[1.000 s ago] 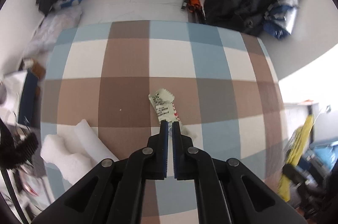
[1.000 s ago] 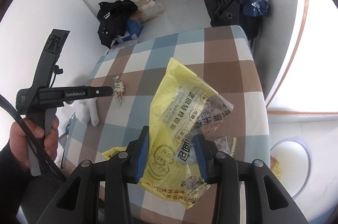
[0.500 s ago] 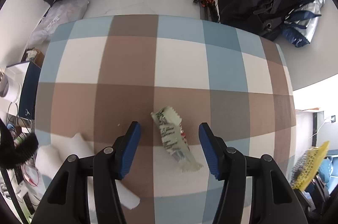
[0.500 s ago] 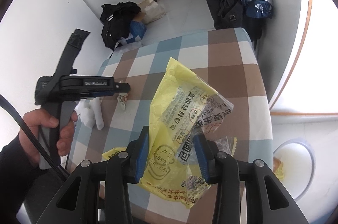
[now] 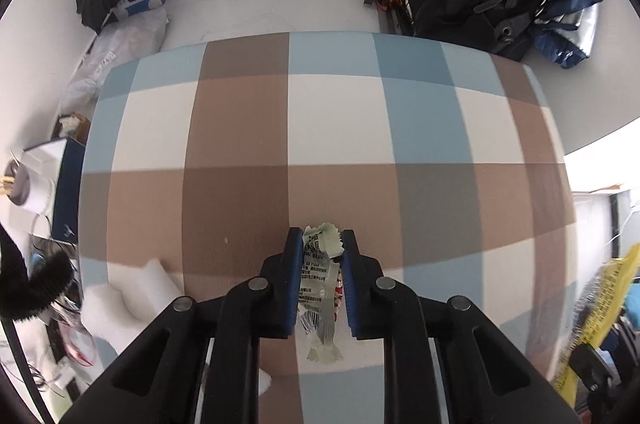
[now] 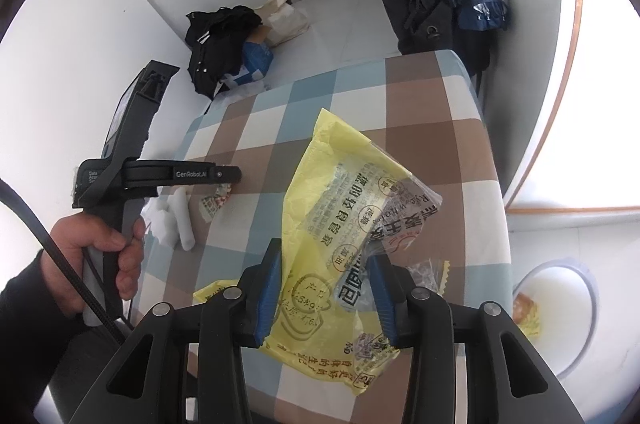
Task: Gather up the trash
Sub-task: 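Carry the yellow bag and the wrapper in both grippers over the white bin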
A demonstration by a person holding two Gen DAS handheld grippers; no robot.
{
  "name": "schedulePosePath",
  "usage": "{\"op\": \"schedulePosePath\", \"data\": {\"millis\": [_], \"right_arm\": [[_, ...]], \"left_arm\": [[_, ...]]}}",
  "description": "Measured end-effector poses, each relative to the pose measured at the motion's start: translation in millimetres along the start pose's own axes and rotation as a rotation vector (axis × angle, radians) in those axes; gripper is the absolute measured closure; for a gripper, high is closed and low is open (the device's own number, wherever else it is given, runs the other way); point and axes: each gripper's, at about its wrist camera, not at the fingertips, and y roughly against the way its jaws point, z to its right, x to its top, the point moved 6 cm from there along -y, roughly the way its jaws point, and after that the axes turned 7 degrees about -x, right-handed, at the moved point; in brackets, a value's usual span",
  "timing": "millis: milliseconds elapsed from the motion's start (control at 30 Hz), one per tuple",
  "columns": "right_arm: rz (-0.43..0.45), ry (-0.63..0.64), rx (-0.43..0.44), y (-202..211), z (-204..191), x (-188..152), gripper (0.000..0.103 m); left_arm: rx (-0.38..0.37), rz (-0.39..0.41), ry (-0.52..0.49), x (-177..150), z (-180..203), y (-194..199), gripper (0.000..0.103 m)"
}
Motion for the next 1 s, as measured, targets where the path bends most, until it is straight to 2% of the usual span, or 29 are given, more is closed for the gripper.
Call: {"op": "schedulePosePath", "data": {"millis": [200, 400, 500, 767, 867, 1000], "right_arm": [[0.003, -0.010, 0.007, 10.7, -0.3, -6.3, 0.062], [0.059, -0.008, 0.012, 42.0, -4.2, -9.4, 0.062], [0.088, -0.056, 0.064, 68.7, -1.4, -8.3, 0.062], [0.248, -0.055, 0.027, 156.7, 17.2, 1.3, 0.062], [0.303, -0.081, 0.000, 188.7, 35.4, 0.0, 0.062], [0.352, -0.186, -0.021, 223.5, 74.8, -6.7, 0.062]], "left_arm": [[-0.051, 0.038, 0.023, -10.6, 6.7, 24.2, 0.089], [-0.111, 0.121, 0.000, -14.7, 31.6, 62.3, 0.089], [-0.150, 0.168, -0.043, -17.3, 52.5, 84.8, 0.089], [-0.264, 0.244, -0.140, -22.7, 116.4, 121.8, 0.089], [-0.311, 0.253, -0.165, -24.8, 142.7, 126.1, 0.089], [-0.366, 0.246, -0.217, -27.4, 191.5, 122.5, 0.089]]}}
